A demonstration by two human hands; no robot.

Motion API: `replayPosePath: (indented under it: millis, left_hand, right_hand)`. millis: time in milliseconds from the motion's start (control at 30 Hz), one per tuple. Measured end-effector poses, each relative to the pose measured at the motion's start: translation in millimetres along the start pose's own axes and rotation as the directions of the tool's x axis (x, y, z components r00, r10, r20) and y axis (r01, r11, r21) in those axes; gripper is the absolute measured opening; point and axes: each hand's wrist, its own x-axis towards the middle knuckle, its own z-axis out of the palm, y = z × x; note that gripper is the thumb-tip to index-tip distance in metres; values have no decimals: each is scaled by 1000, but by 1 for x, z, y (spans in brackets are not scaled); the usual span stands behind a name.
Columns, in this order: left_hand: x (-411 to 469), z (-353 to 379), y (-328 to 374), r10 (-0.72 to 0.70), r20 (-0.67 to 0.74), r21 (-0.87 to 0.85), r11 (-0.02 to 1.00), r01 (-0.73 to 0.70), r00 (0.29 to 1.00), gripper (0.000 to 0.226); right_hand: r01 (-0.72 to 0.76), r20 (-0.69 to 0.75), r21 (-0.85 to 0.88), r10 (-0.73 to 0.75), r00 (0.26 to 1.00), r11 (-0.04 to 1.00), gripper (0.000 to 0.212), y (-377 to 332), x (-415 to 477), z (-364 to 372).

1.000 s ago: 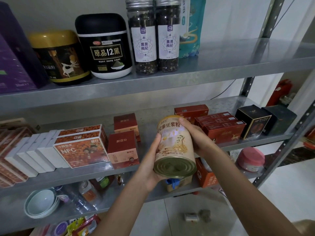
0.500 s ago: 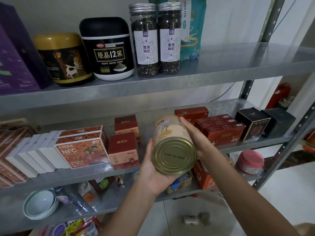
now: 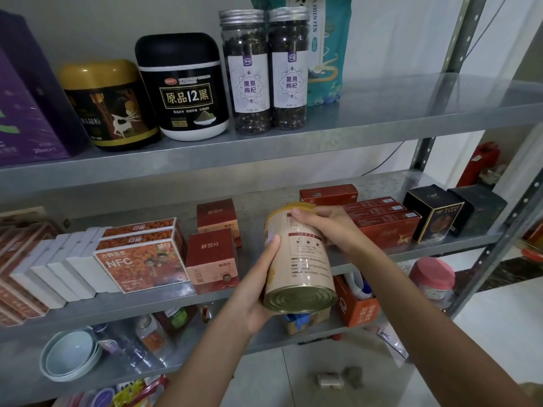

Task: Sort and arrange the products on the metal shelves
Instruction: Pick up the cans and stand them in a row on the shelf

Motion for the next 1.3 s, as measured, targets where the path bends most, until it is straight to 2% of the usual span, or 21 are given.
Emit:
replayPosePath:
  millis: [67,100,200,267,367,533,633,733,833,900,1000,1100,1200,1300]
  left_hand:
    - [2,0,-4,47,-7,-6,999,-47,999,62]
    - [3,-1,-5,55,-16,-21,998,-55,998,62]
    - [1,-5,-5,-15,28,-165,986,19,1000,63]
    - [-1,-7,-6,-47,96,-237,969,69,994,65]
    - [0,-9,-12,-34,136,-263,962,69,990,73]
    - [1,-11,-14,-19,182,-272,960,68,983,75]
    - [4,-15,-14,15,133,-184,983,9,991,72]
    - [8,-17,-10,75,11,58,995,-76,997,65]
    - [8,-13,-8,210,0,357,913,-196,978,65]
    - [9,-11,-8,271,6,421,872,-248,963,67]
    - [11,-14,-8,298,-4,400,875,-271,955,74]
    - [11,-19,-6,294,-11,356,894,-271,956,78]
    - [10,-24,-7,233,30,160,959,-235,972,72]
    - [11,-26,-10,121,112,-114,988,-108,986,85]
  right_hand:
    - [5,6,5,-5,1000,1000,42,-3,-1,3]
    - [2,14,21,-2,1000,1000,47,-3,-1,3]
    - [-24,57,130,17,998,991,60,0,-2,3]
    - [-92,111,227,68,991,970,58,3,-4,3]
    - [-224,226,370,146,963,901,54,4,-8,4]
    - [-145,131,353,105,986,924,58,6,-6,5]
    - [-86,88,349,59,994,933,51,7,-5,3]
    - [7,34,256,-16,999,967,44,3,-7,1]
    - [120,-64,136,-112,992,983,41,-1,-8,6]
    - [192,-102,47,-186,977,980,36,-2,-8,11]
    - [230,-109,-22,-231,967,973,32,-5,-8,15]
    - [193,37,-31,-192,981,981,39,-9,-7,6]
    - [77,210,67,-90,974,995,44,-5,-3,-7]
    - [-90,326,193,22,945,977,53,4,-3,-11]
